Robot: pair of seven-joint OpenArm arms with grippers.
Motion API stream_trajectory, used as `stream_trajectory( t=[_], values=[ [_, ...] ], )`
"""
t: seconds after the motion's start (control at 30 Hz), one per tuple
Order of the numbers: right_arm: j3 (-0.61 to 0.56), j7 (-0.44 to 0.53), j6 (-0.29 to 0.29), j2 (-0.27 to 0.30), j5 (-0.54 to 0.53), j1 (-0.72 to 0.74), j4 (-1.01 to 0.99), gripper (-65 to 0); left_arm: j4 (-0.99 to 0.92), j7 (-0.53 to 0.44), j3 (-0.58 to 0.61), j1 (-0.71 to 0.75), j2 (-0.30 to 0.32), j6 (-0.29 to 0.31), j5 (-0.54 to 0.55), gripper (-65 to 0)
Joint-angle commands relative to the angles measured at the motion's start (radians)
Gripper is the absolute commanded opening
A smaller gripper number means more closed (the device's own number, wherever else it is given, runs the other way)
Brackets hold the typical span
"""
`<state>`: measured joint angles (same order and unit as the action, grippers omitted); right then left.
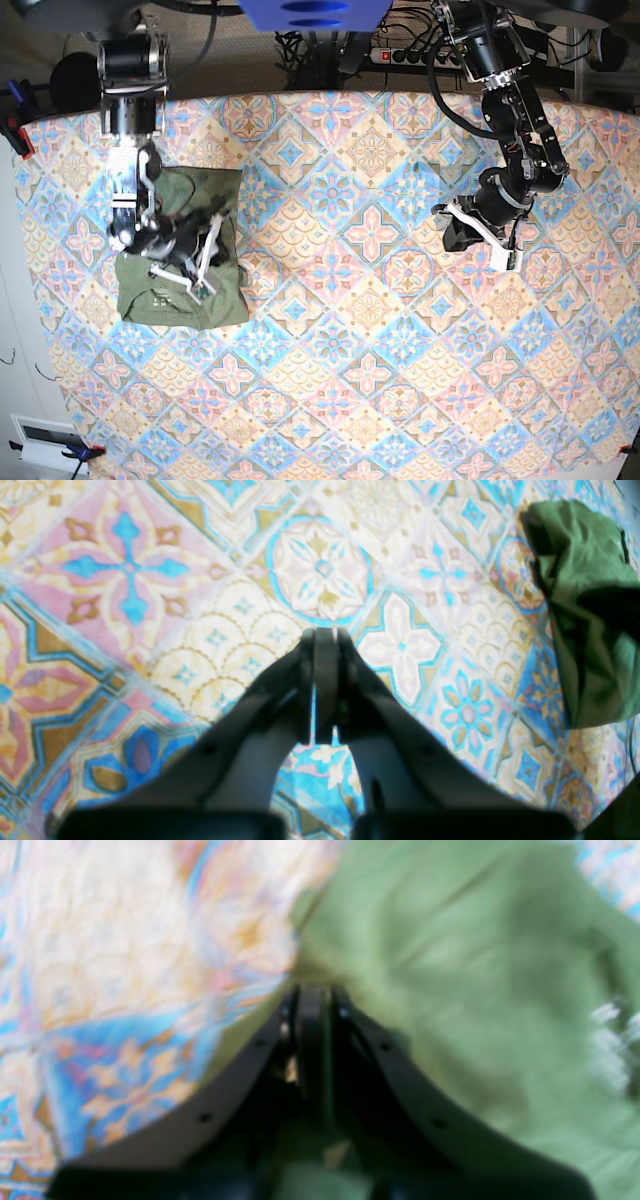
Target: Layout the t-shirt on the table in an organized manner, then fold the t-shirt properly
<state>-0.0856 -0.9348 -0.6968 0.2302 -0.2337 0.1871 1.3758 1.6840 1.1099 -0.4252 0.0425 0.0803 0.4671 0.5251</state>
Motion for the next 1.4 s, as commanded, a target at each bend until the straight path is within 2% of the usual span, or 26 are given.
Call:
stream_trajectory(
  t=[0.0,0.13,0.27,0.5,0.67,0.83,1.03,1.17,1.27,1.37],
  values=[
    [0.019,0.007,-0.001,0.011,-0.011,0.01,0.06,-61.2,0.017,-0.021,-0.001,-0.016,0.005,0.005,0.019,-65.0],
    [0.119,-0.043,-0.001,0.01,-0.011,-0.077,0.158,-61.2,0.017,-0.021,-0.001,-0.017,0.005,0.005,0.019,-65.0],
    [0.169,-0.057,-0.001,0.01,-0.011,-0.134,0.201,-61.2,0.015,-0.021,-0.001,-0.019,0.003,0.005,0.019,-65.0],
    [0.162,-0.057,-0.001,0.01,-0.011,-0.188,0.185,-61.2,0.014,-0.021,-0.001,-0.02,0.003,0.005,0.019,-65.0],
    [0.057,-0.057,-0.001,0.008,-0.005,-0.186,0.116,-61.2,0.014,-0.021,-0.001,-0.02,0.002,0.005,0.019,-65.0],
    [0.047,-0.056,-0.001,0.008,-0.011,-0.191,0.139,-61.2,0.014,-0.021,-0.001,-0.017,0.002,0.005,0.019,-65.0],
    [0.149,-0.074,-0.001,0.01,-0.011,-0.257,0.299,-61.2,0.015,-0.02,-0.001,-0.014,0.0,0.006,0.028,-65.0],
    [0.226,-0.125,-0.001,0.01,-0.013,-0.321,0.428,-61.2,0.018,-0.018,-0.001,0.013,-0.003,0.006,0.099,-65.0],
    [0.261,-0.148,-0.001,0.01,-0.013,-0.363,0.5,-61.2,0.024,-0.018,-0.001,0.047,0.002,0.006,0.123,-65.0],
    [0.306,-0.16,-0.001,0.01,-0.013,-0.42,0.537,-61.2,0.107,-0.018,-0.001,0.113,0.028,0.002,0.125,-65.0]
  ],
)
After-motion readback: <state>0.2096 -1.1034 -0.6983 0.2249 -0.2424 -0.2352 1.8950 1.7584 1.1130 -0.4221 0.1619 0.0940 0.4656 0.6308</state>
